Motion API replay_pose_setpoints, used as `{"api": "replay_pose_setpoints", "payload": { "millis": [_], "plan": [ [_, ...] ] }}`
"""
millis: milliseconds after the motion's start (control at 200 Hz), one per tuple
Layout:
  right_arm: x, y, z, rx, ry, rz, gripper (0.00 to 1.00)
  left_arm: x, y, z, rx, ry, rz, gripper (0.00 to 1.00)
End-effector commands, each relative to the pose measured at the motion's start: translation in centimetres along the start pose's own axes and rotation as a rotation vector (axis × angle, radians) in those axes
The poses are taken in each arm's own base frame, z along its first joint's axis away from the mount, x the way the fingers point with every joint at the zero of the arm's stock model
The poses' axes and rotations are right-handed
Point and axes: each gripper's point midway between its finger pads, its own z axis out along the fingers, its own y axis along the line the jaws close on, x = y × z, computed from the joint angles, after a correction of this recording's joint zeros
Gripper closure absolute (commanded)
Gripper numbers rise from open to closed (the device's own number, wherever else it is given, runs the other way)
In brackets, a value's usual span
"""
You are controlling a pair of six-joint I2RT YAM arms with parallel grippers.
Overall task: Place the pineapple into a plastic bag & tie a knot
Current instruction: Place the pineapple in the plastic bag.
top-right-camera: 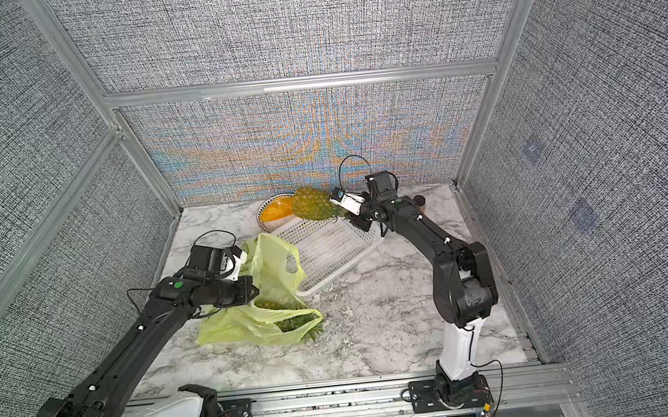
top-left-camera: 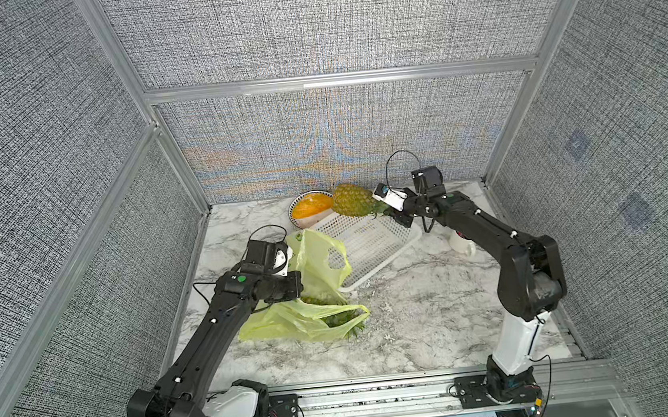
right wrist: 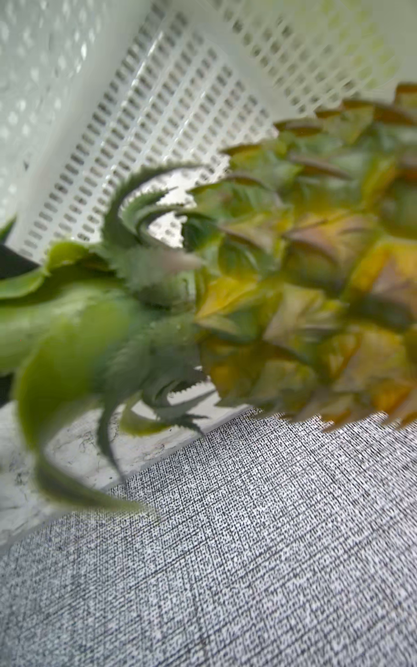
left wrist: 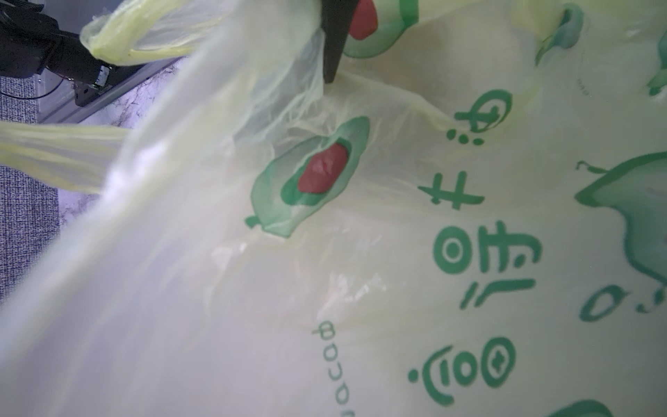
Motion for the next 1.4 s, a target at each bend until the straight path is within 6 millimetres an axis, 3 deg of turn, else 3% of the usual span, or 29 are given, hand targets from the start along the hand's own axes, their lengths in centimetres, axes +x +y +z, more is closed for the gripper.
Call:
{"api": "replay_pose_setpoints", "payload": {
  "millis": [0, 200, 300, 410, 505, 651, 786, 936, 1161, 1396],
  "plan": [
    [-3.4, 3.0, -2.3, -0.073, -0.104, 0.211, 1.00, 0.6, 0.3, 0.1, -0.008, 0.020, 0.003, 1.00],
    [-5.5, 8.1, -7.7, -0.097, -0.081, 0.445, 1.00, 0.3, -0.2, 0.3, 0.022, 0.011, 0.007, 1.00],
    [-7.4, 10.6, -11.3, -0.135, -0.105, 0.524, 1.00, 0.4, -0.4, 0.2, 0.030, 0.011, 0.022, 1.00],
    [-10.1, 14.9, -14.6, -0.258, -0.133, 0.574, 1.00, 0.5, -0.3, 0.2, 0.031, 0.008, 0.033, 1.00],
    [-10.8, 19.3, -16.1, -0.377, -0.086, 0.595, 1.00, 0.4, -0.3, 0.2, 0.030, -0.006, 0.036, 1.00],
    [-9.6, 25.4, -16.9, -0.553, 0.040, 0.639, 1.00, 0.0, -0.4, 0.2, 0.040, -0.042, 0.026, 1.00],
    [-7.6, 27.9, -16.4, -0.608, 0.143, 0.670, 1.00, 0.0, -0.5, 0.2, 0.050, -0.056, 0.028, 1.00],
    [-5.5, 28.0, -14.1, -0.548, 0.258, 0.686, 1.00, 0.1, -0.2, -0.5, 0.026, -0.079, 0.032, 1.00],
    [-3.4, 29.9, -10.9, -0.555, 0.434, 0.641, 1.00, 0.2, -0.3, -1.5, 0.025, -0.121, 0.046, 1.00],
    [-1.5, 27.7, -7.3, -0.366, 0.533, 0.670, 1.00, 0.2, -0.3, -1.8, 0.017, -0.118, 0.070, 1.00]
  ]
}}
